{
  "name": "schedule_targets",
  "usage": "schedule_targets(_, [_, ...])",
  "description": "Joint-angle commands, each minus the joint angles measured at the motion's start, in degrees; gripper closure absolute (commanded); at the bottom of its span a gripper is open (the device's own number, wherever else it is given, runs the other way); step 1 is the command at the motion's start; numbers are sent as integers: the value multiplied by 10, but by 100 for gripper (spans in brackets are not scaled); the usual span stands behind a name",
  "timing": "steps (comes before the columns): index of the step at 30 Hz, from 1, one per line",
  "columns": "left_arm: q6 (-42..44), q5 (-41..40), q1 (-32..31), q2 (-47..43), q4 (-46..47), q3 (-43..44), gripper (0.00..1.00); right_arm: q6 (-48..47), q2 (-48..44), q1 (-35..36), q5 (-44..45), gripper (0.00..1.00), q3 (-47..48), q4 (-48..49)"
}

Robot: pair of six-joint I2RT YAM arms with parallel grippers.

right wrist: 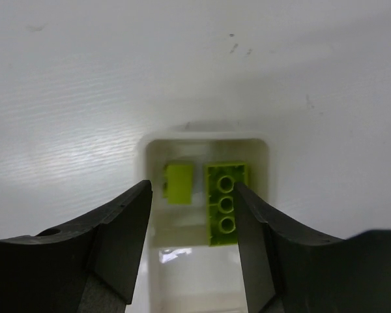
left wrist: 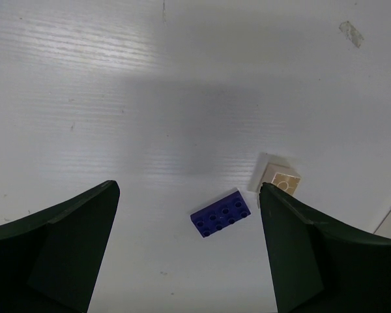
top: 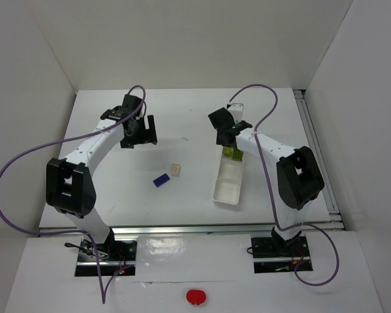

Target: Sort the legos into containers by color

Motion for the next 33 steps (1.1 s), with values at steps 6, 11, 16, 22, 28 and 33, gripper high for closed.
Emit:
schedule_targets(6, [-50, -49, 12, -54, -12, 19, 3, -57, -16, 133, -91, 33, 48, 51])
schedule_targets(11, [-78, -66, 44, -94, -7, -10, 4, -41, 45, 186, -152, 11, 73, 46])
schedule_targets(16, [-102, -82, 63, -130, 0, -30, 4, -2, 84, 205, -196, 3, 86, 66])
schedule_targets(22, [-97, -71, 74, -143, 6, -36, 4, 17, 159, 222, -217, 2, 135, 75])
schedule_targets(28, [-92, -60, 74, -143, 16, -41, 4, 34, 203, 222, -185, 9, 161, 69])
schedule_targets(33, [-86, -53, 74, -143, 16, -41, 4, 48, 221, 227, -129, 49, 186, 29])
